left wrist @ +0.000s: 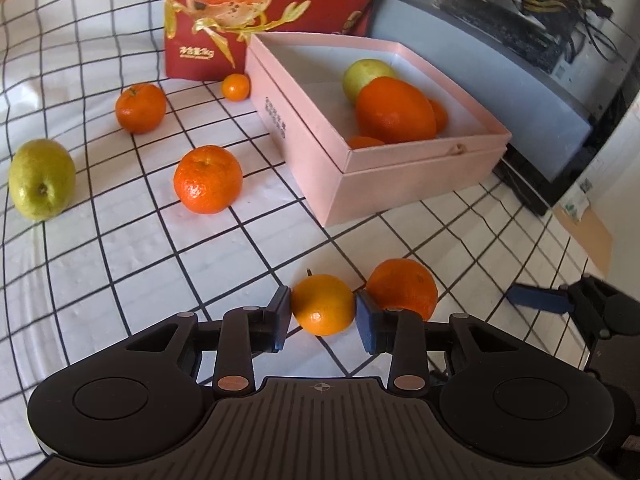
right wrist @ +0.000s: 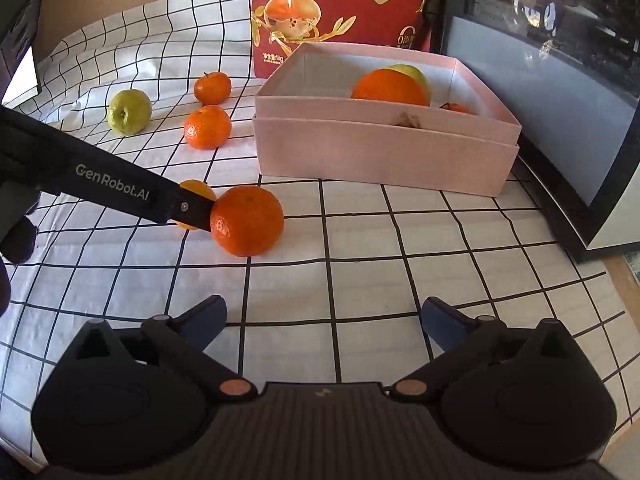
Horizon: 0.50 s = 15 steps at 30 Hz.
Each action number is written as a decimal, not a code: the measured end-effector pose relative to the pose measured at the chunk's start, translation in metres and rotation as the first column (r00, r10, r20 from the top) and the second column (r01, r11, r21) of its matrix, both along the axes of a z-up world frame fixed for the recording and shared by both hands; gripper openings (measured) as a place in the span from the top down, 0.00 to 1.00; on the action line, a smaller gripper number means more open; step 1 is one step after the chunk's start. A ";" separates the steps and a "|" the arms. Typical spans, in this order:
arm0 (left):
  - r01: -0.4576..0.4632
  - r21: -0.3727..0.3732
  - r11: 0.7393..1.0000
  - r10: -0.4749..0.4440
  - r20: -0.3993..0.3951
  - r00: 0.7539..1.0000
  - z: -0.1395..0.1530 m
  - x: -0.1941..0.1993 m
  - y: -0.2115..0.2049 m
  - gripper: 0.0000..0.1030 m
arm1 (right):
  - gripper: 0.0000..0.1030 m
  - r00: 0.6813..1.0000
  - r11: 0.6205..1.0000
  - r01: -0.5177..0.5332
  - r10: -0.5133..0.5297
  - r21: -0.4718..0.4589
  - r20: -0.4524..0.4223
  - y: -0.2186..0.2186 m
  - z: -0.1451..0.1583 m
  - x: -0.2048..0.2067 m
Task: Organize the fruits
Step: 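Close the right gripper on a mandarin while the left gripper holds its mandarin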
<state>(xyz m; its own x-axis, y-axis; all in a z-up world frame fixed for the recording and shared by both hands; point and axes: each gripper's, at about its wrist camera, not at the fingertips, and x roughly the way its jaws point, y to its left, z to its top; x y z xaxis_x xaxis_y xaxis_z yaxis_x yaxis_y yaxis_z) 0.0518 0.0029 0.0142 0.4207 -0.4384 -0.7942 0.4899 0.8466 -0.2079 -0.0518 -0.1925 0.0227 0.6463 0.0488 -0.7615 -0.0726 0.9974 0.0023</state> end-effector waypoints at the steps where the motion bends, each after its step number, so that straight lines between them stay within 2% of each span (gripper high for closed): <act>1: -0.012 -0.005 1.000 0.012 -0.005 1.000 0.000 0.000 0.000 0.63 | 0.00 1.000 1.000 -0.006 0.006 0.000 -0.003 0.000 0.000 0.001; 6: -0.023 -0.005 1.000 0.023 -0.020 1.000 0.001 0.001 0.000 0.62 | 0.01 1.000 1.000 -0.020 0.020 0.002 -0.012 0.000 0.001 0.003; 9: -0.065 -0.021 0.998 0.064 -0.040 0.997 0.001 -0.002 0.010 0.63 | 0.15 0.999 0.999 -0.052 0.052 0.013 -0.012 0.003 0.006 0.006; 12: -0.103 -0.014 0.995 0.102 -0.032 0.994 0.004 -0.008 0.026 0.63 | 0.18 0.996 0.996 -0.082 0.081 0.020 0.022 0.008 0.014 0.008; 15: -0.134 -0.033 0.990 0.132 -0.051 0.990 0.008 -0.014 0.045 0.63 | 0.27 0.994 0.994 -0.102 0.101 0.029 0.035 0.013 0.018 0.016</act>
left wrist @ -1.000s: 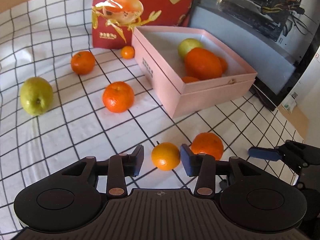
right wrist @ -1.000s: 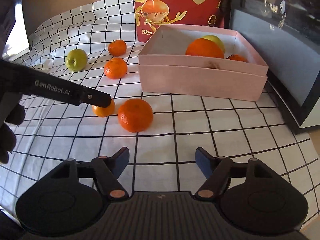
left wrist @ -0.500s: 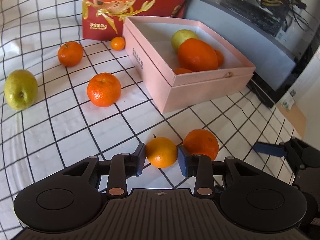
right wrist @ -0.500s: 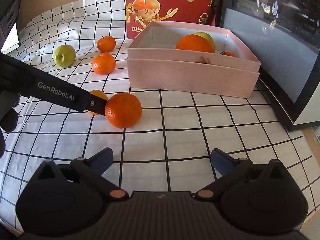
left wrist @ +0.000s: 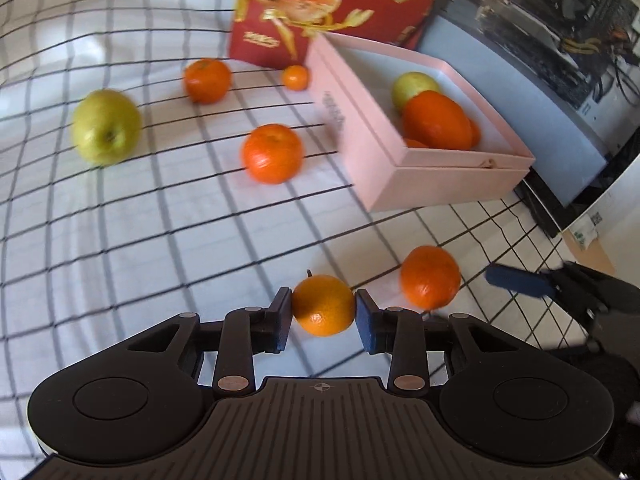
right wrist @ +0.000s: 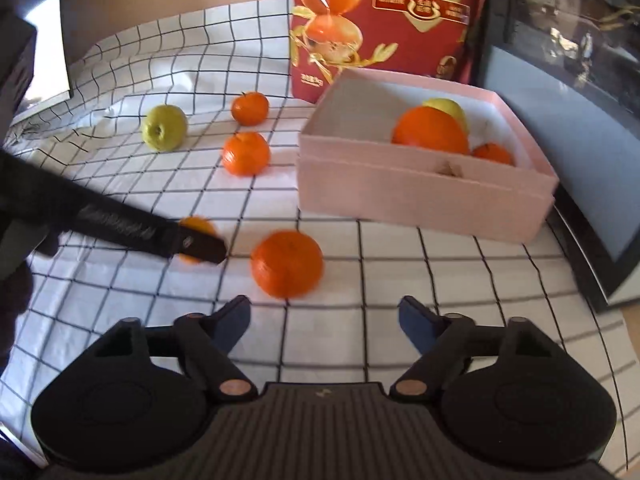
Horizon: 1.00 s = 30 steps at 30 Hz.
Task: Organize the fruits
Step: 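Close the right gripper on a mandarin while the left gripper holds its mandarin, then carry both held mandarins in both grippers over the pink box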
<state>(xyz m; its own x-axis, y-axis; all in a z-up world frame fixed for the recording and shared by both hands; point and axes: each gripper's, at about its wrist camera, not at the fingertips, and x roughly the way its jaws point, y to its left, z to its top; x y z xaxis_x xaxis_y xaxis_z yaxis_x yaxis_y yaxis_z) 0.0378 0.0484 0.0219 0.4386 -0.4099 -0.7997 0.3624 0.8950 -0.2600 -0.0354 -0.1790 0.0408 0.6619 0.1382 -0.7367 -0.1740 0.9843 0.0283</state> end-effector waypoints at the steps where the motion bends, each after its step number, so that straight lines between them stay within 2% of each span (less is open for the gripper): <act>1: -0.010 -0.002 1.000 0.010 0.000 1.000 0.002 -0.002 0.005 0.63 | 0.29 1.000 1.000 -0.006 0.006 0.005 0.000 0.002 0.001 0.004; 8: -0.067 -0.023 0.998 0.066 -0.023 0.998 0.006 -0.017 0.033 0.63 | 0.31 0.999 1.000 -0.031 0.031 -0.003 0.008 0.018 -0.002 0.032; 10: -0.075 -0.021 0.997 0.074 -0.033 0.997 0.003 -0.020 0.036 0.63 | 0.41 0.999 0.999 -0.032 0.032 0.011 -0.007 0.020 -0.005 0.042; 14: -0.090 -0.022 0.996 0.089 -0.046 0.995 0.001 -0.026 0.043 0.63 | 0.50 0.999 0.999 -0.043 0.043 0.013 -0.023 0.025 -0.010 0.053; 16: -0.090 -0.021 0.996 0.089 -0.048 0.995 0.001 -0.028 0.044 0.63 | 0.59 0.998 0.999 -0.054 0.054 0.005 -0.019 0.027 -0.010 0.053; 27: -0.031 -0.034 0.999 0.030 -0.021 0.999 0.007 -0.028 0.023 0.63 | 0.63 0.999 0.999 -0.042 0.041 -0.005 -0.010 0.017 0.003 0.033; 29: -0.005 -0.039 0.999 0.004 -0.014 1.000 0.011 -0.026 0.013 0.63 | 0.68 1.000 1.000 -0.020 0.020 0.005 0.000 0.006 0.009 0.026; 30: 0.010 -0.045 0.999 -0.011 -0.007 1.000 0.014 -0.023 0.008 0.63 | 0.78 1.000 1.000 -0.012 0.012 0.012 0.005 0.001 0.012 0.024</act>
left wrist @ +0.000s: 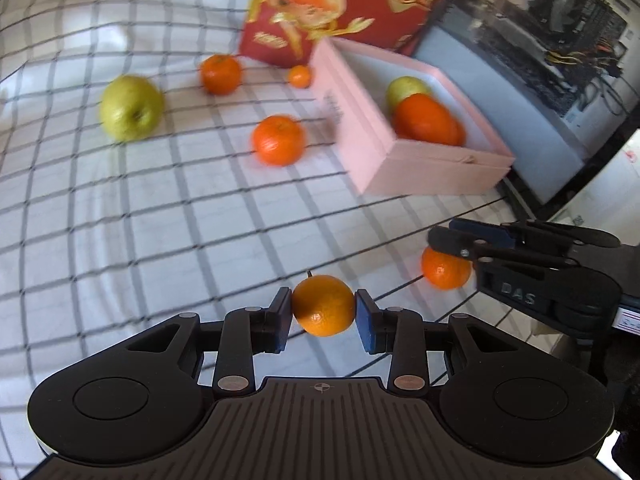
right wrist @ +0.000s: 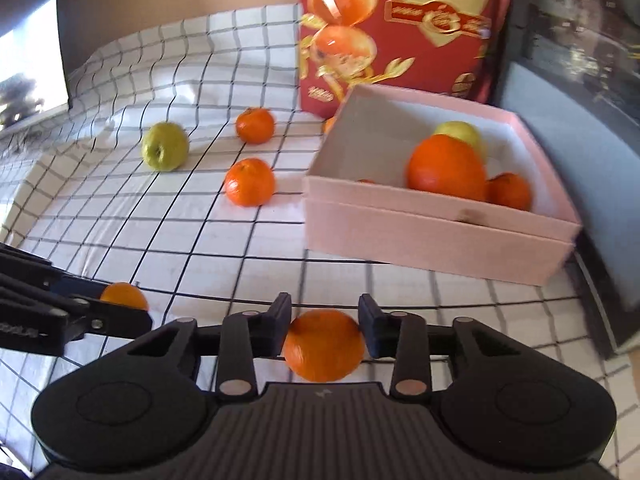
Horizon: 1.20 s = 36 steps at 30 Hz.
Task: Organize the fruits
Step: 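Carry both held mandarins in both grippers over the pink box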
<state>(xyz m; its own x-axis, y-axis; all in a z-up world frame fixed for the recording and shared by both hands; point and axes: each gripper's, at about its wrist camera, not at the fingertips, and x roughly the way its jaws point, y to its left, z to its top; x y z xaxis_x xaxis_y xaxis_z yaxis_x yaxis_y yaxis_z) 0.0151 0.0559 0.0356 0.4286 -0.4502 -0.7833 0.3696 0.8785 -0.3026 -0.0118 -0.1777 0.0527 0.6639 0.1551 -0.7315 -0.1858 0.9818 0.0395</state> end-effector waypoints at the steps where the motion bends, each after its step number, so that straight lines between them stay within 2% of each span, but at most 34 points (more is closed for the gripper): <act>1: 0.011 -0.005 1.000 -0.011 0.010 1.000 0.003 0.003 -0.005 0.63 | 0.82 1.000 1.000 0.009 -0.009 0.007 0.009 -0.005 0.005 -0.003; 5: 0.034 -0.017 0.999 -0.032 0.089 0.996 0.024 0.021 -0.029 0.63 | 0.82 0.998 0.999 0.045 -0.045 0.008 0.048 -0.026 0.025 -0.009; 9: 0.034 0.000 0.999 -0.034 0.128 0.991 0.035 0.030 -0.046 0.63 | 0.81 0.997 0.997 0.064 -0.066 0.031 0.044 -0.042 0.028 -0.016; 11: 0.025 0.034 0.999 -0.029 0.125 0.992 0.033 0.027 -0.051 0.63 | 0.68 0.998 0.997 0.048 -0.049 0.058 0.026 -0.045 0.023 -0.020; 12: 0.024 0.061 0.998 -0.032 0.125 0.992 0.030 0.024 -0.053 0.63 | 0.53 0.999 0.997 0.045 -0.046 0.067 0.020 -0.044 0.020 -0.022; 13: 0.024 0.085 0.996 -0.035 0.125 0.992 0.026 0.020 -0.053 0.63 | 0.46 0.999 0.996 0.042 -0.044 0.076 0.022 -0.044 0.016 -0.024; 16: 0.020 0.149 0.989 -0.036 0.107 0.994 0.014 0.009 -0.051 0.63 | 0.46 1.000 0.996 0.008 -0.009 0.088 0.017 -0.035 0.008 -0.024; 19: 0.018 0.172 0.985 -0.033 0.081 0.996 0.005 0.000 -0.046 0.63 | 0.46 1.000 0.997 -0.017 0.017 0.073 0.004 -0.022 0.000 -0.016; 23: -0.001 0.171 0.985 -0.010 0.066 0.998 0.001 -0.007 -0.038 0.63 | 0.50 0.999 0.999 -0.033 0.033 0.016 -0.033 -0.007 -0.011 -0.007; 25: -0.011 0.167 0.986 0.000 0.066 0.998 0.002 -0.008 -0.035 0.63 | 0.58 0.998 0.999 -0.044 0.044 -0.003 -0.046 -0.004 -0.015 -0.006; 29: -0.023 0.155 0.988 0.014 0.063 0.998 0.004 -0.009 -0.032 0.63 | 0.59 0.997 0.998 -0.063 0.062 -0.019 -0.055 -0.004 -0.013 -0.009; 31: -0.024 0.119 0.993 0.016 0.062 0.998 0.007 -0.007 -0.030 0.63 | 0.60 0.996 0.997 -0.071 0.070 -0.026 -0.054 -0.004 -0.010 -0.010; 33: -0.031 0.052 0.998 0.027 0.076 0.997 0.017 -0.002 -0.026 0.63 | 0.60 0.997 0.998 -0.064 0.063 -0.011 -0.031 -0.008 0.001 -0.008; 36: -0.022 -0.039 0.999 0.027 0.123 0.992 0.042 0.016 -0.027 0.63 | 0.60 0.998 0.999 -0.036 0.036 -0.004 0.047 -0.017 0.026 0.000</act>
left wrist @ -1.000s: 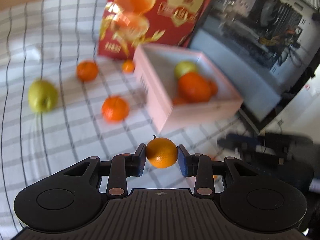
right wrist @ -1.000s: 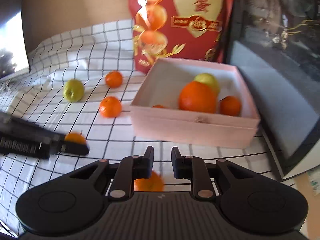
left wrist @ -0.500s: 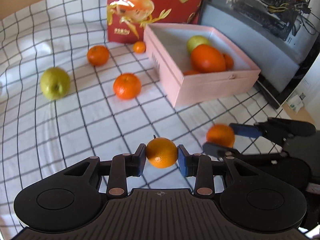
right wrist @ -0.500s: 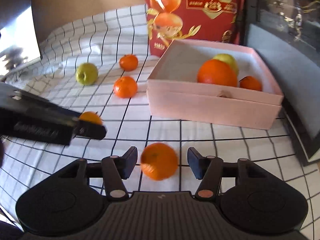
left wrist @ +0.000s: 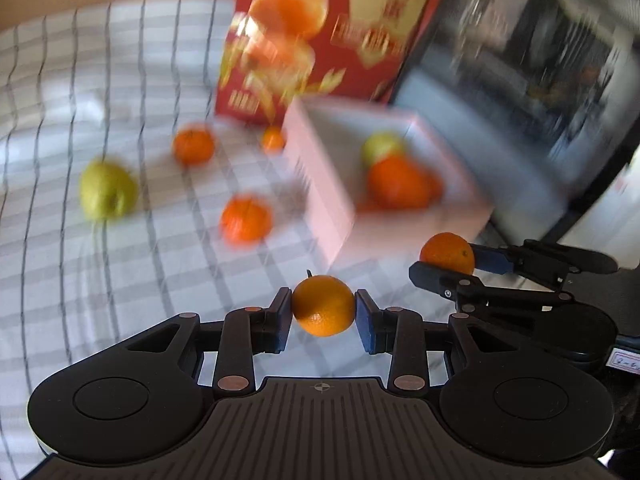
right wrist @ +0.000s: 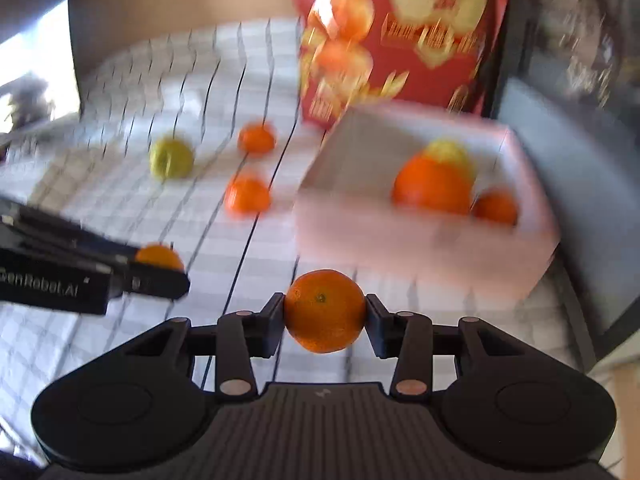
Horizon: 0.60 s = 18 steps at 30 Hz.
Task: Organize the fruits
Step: 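Carry both held mandarins in both grippers over the pink box, then lower both mandarins into the pink box and open both grippers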
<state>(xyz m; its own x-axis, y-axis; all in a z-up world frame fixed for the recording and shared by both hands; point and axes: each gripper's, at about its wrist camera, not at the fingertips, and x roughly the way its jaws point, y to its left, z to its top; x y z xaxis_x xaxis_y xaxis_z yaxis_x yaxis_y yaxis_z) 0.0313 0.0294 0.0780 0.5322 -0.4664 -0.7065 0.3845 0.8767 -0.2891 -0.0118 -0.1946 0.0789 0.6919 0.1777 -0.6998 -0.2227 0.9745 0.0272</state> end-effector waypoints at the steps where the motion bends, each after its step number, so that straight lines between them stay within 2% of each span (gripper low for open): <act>1: 0.010 -0.021 1.000 -0.009 0.024 1.000 0.010 0.009 -0.002 0.63 | 0.60 0.999 1.000 0.011 -0.010 -0.007 0.039 -0.004 0.012 0.005; 6: 0.063 -0.105 0.992 -0.048 0.141 0.989 0.056 0.055 -0.027 0.63 | 0.60 0.984 0.996 0.062 -0.050 -0.064 0.173 -0.021 0.053 0.034; 9: 0.082 -0.123 0.989 -0.059 0.178 0.982 0.070 0.082 -0.048 0.63 | 0.60 0.977 0.993 0.094 -0.077 -0.078 0.199 -0.035 0.063 0.053; 12: 0.081 -0.136 0.987 -0.059 0.158 0.986 0.067 0.110 -0.070 0.62 | 0.60 0.979 0.990 0.117 -0.103 -0.074 0.175 -0.045 0.060 0.073; 15: 0.088 -0.172 0.981 -0.073 0.092 0.993 0.052 0.133 -0.085 0.63 | 0.60 0.983 0.987 0.133 -0.118 -0.096 0.143 -0.052 0.047 0.087; 18: 0.080 -0.172 0.982 -0.067 0.080 0.995 0.040 0.140 -0.091 0.63 | 0.59 0.985 0.983 0.151 -0.142 -0.102 0.095 -0.059 0.031 0.100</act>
